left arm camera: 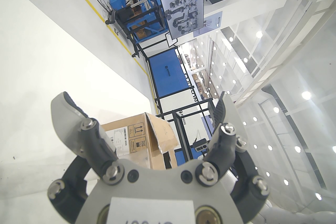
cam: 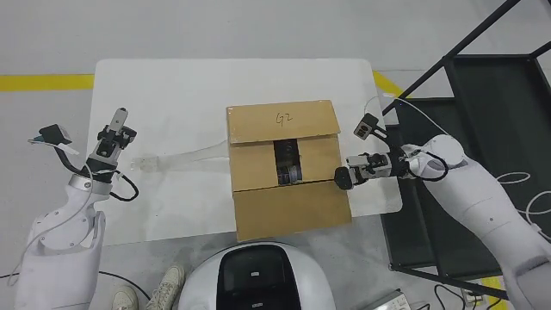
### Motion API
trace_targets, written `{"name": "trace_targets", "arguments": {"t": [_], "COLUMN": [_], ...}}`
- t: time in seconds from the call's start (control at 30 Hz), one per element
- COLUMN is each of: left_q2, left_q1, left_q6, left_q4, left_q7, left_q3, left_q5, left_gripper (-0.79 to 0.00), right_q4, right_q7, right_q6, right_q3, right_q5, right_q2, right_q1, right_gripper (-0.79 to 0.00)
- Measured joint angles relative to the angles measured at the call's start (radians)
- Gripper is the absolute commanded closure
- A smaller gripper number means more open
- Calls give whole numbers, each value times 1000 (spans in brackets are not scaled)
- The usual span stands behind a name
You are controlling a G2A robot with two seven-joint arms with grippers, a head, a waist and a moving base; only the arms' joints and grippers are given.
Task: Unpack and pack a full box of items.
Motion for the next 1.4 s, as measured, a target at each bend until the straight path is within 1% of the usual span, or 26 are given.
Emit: {"name": "trace_targets", "arguments": {"t": [0.13, 0.37, 0.67, 0.97, 1.17, 1.4], "left_q2": [0, 0, 0, 0, 0, 0], "left_q1": [0, 0, 0, 0, 0, 0], "left_q6": [0, 0, 0, 0, 0, 0], "left_q4": [0, 0, 0, 0, 0, 0], "left_q7": [0, 0, 0, 0, 0, 0], "left_q3": [0, 0, 0, 0, 0, 0], "left_q5": [0, 0, 0, 0, 0, 0], "left_gripper": [-785, -785, -785, -785, -785, -785], "right_q4": [91, 238, 394, 497, 513, 532], "right_q7": [5, -62, -104, -83, -51, -92], "right_q6": [7, 23, 30, 31, 0, -8], "right_q3": [-31, -107, -157, -154, -123, -93], "right_q5": [16, -14, -30, 1, 54, 84], "right_q2": [-34, -104, -174, -221, -243, -268], "right_q1": [62, 179, 272, 329, 370, 422], "right_gripper": [-785, -785, -785, -785, -785, -785]}}
